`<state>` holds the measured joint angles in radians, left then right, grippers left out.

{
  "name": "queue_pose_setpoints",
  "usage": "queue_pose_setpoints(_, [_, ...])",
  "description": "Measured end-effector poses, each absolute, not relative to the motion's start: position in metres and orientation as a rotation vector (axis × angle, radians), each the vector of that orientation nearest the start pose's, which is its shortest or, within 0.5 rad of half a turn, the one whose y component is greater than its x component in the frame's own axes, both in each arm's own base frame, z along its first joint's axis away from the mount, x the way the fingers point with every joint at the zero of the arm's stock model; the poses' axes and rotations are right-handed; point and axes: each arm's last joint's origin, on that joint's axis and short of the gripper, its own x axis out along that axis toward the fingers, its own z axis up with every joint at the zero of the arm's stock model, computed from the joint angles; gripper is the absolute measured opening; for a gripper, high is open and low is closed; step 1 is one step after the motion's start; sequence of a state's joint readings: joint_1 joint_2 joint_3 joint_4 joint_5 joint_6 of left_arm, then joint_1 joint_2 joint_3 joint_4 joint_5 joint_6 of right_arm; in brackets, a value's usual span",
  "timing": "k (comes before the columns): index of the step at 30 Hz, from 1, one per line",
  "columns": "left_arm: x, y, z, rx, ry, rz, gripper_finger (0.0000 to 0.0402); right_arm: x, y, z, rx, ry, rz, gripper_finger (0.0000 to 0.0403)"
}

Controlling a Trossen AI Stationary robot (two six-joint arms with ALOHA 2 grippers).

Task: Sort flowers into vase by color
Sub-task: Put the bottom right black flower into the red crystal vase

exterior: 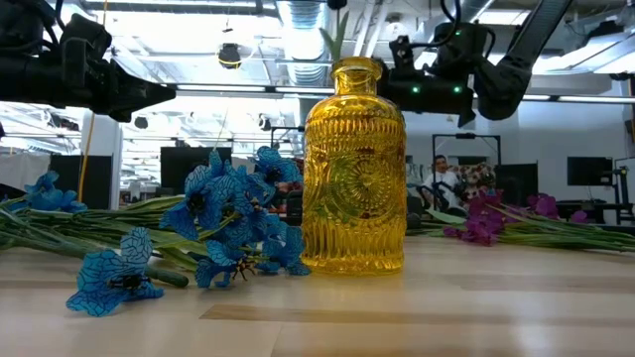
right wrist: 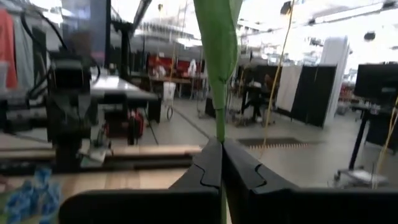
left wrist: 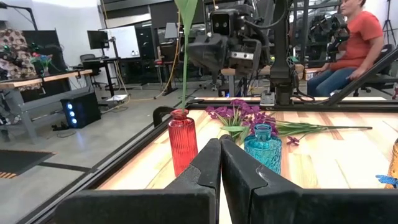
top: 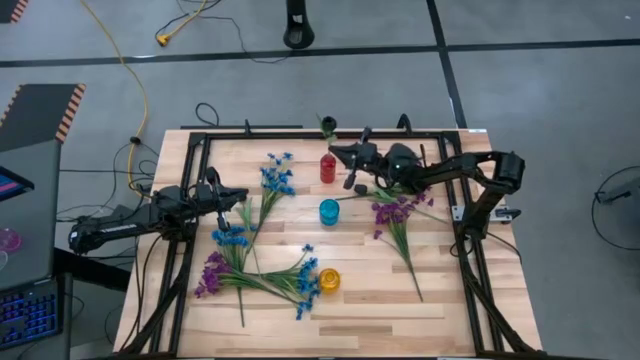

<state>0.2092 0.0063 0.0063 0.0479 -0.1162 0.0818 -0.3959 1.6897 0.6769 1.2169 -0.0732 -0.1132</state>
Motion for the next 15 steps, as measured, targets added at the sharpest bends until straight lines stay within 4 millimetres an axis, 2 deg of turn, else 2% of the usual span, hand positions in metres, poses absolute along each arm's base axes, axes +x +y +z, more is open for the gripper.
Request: queue_pose_setpoints(15, [0.0946,0.0235,0.1698,0.084,-0.035,0.327,0.0000,0.3016,-0.1273,0.2052,-0.146,-0.137,-0.415,0.0051])
